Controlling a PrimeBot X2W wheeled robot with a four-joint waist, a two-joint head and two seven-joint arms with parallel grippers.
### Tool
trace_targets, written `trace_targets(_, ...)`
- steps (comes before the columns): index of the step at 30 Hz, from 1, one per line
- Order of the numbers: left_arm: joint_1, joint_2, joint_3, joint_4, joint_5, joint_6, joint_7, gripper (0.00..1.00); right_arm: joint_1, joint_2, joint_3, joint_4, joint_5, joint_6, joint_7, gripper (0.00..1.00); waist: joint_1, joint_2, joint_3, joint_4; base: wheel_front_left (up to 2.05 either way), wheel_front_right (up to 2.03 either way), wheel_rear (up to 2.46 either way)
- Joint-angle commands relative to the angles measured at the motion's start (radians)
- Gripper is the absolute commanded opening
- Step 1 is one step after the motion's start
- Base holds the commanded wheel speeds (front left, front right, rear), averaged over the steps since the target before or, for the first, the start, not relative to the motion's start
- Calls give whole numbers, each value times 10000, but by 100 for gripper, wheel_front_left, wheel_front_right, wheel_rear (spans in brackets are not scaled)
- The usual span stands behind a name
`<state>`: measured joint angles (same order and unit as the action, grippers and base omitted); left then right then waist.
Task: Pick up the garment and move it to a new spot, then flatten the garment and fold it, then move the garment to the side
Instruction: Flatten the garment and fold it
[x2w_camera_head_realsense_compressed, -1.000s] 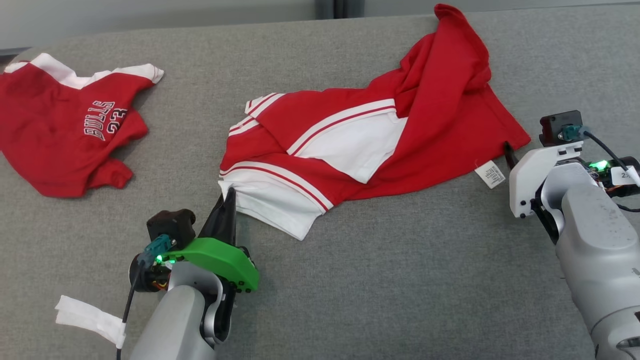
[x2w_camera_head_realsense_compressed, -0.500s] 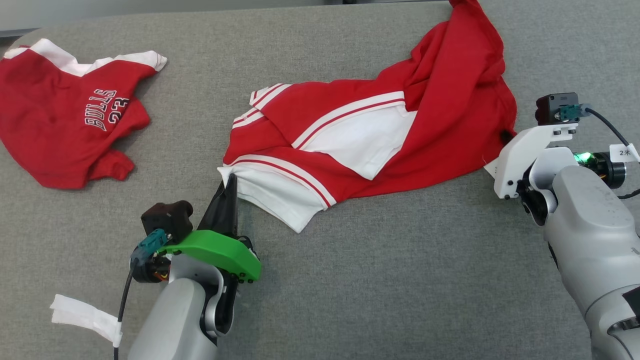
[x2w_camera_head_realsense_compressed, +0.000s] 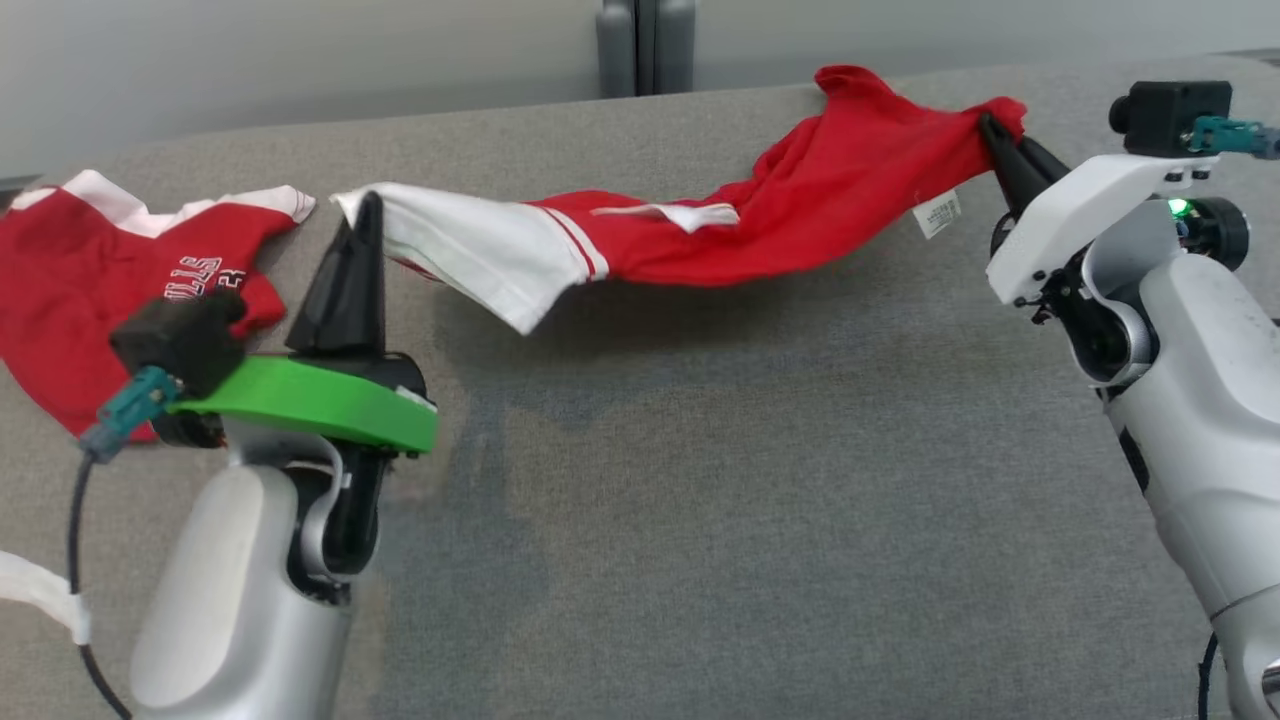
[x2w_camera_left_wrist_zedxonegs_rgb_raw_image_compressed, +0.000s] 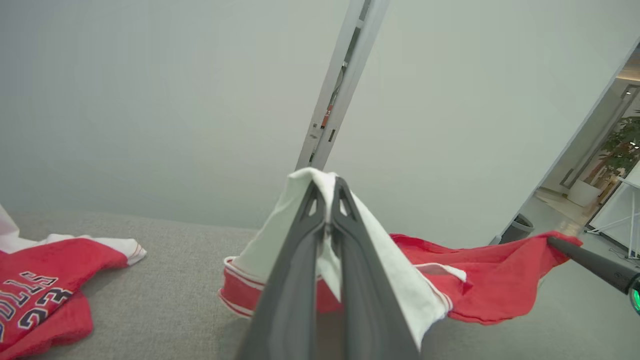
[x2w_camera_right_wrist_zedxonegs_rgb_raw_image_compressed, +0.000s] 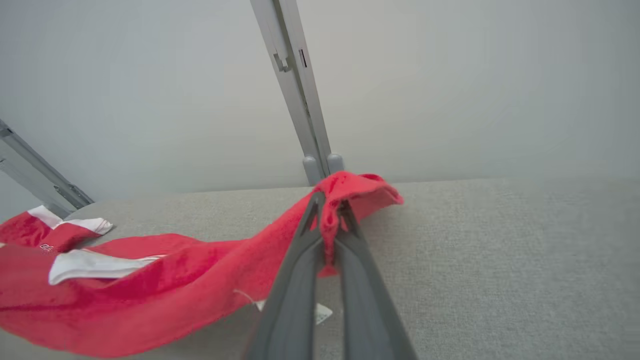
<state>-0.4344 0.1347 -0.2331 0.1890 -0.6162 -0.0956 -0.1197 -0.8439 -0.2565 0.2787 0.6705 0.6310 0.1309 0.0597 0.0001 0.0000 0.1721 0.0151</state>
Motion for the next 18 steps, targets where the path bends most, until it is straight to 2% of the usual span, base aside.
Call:
trace_targets(1,-189,173,110,-405,-89,7,71,0,198,-185,36,-396,166,-4,-52,0,-1,0,-666,-396,0,0,0)
trace_targets(5,-374,625,353,-1744,-96,176,507,0,553,-627,-164,-1695,563,-4,99,0,-1,0,-1253,-555,0,0,0)
trace_targets(10,-760,1230,540,-3593,155,488,1309,0,984,-907,-920,-3735,609,-4,714,0,-1,0,-1901,-724,0,0,0)
trace_targets(14,-1376,1667,638,-4862,309,643,2045,0,1322,-794,-1807,-5526,304,-4,1474,0,-1,0,-2093,-838,0,0,0)
trace_targets(18,-2092,2100,608,-5646,560,716,2712,0,1662,-319,-2722,-7311,-34,-4,2377,0,-1,0,-2121,-938,0,0,0)
